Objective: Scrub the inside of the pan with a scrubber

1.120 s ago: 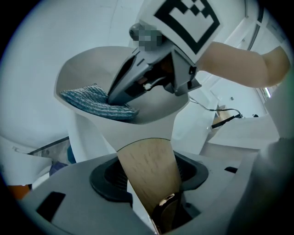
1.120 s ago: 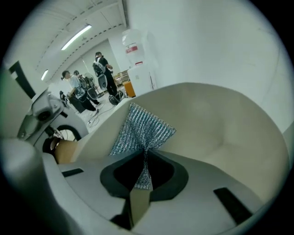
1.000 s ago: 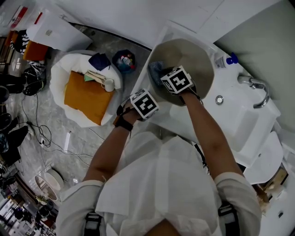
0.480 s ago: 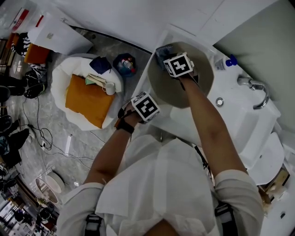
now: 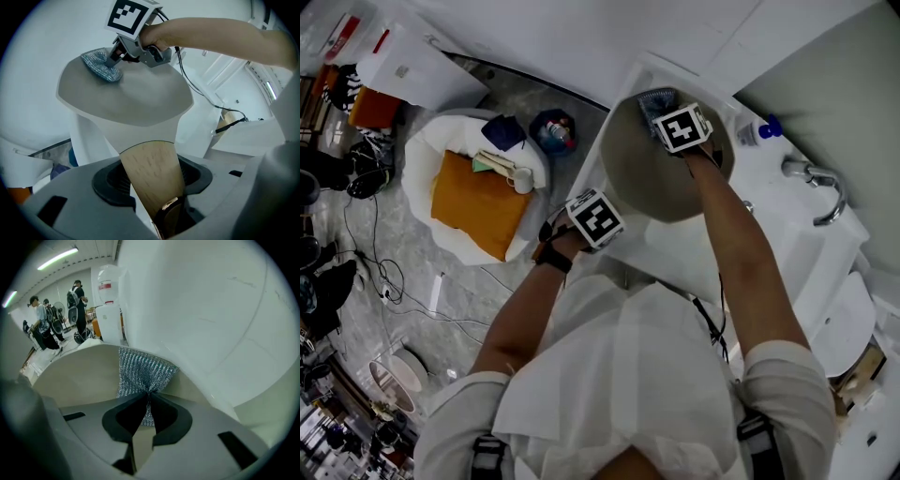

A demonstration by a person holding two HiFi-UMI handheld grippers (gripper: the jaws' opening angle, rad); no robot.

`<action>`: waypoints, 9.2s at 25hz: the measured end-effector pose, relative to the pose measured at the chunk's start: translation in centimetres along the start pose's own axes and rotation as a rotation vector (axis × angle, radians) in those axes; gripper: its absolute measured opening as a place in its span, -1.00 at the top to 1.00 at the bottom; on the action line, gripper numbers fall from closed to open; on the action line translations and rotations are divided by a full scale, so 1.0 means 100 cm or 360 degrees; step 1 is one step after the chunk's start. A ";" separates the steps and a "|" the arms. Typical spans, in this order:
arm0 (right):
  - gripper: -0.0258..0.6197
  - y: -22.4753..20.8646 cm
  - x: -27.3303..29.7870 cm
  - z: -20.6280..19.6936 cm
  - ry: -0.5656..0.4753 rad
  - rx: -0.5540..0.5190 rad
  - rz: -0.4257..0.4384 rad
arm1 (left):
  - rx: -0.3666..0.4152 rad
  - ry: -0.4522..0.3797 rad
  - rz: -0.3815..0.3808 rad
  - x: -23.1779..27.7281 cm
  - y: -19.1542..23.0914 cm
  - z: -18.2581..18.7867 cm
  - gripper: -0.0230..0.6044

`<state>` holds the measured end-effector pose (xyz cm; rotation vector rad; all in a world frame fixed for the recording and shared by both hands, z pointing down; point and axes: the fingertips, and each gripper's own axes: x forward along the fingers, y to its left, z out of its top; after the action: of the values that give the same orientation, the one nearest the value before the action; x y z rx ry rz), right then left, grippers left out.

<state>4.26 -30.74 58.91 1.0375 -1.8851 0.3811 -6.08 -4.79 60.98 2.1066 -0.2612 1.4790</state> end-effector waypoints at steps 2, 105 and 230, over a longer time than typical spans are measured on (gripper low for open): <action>0.83 -0.008 -0.003 -0.003 0.0015 -0.0073 -0.0028 | -0.0003 0.0001 0.0002 0.000 0.001 0.000 0.10; 0.84 0.094 -0.020 -0.059 0.0242 0.0157 0.0333 | -0.0025 -0.0037 0.0064 -0.005 0.011 0.004 0.22; 0.86 -0.093 -0.084 -0.043 0.0042 -0.0074 -0.0474 | -0.0067 0.0045 0.0083 -0.009 0.011 -0.008 0.23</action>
<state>15.88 -29.34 52.72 1.2531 -1.6754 0.1761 -7.58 -5.44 60.67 2.0584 -0.3363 1.5190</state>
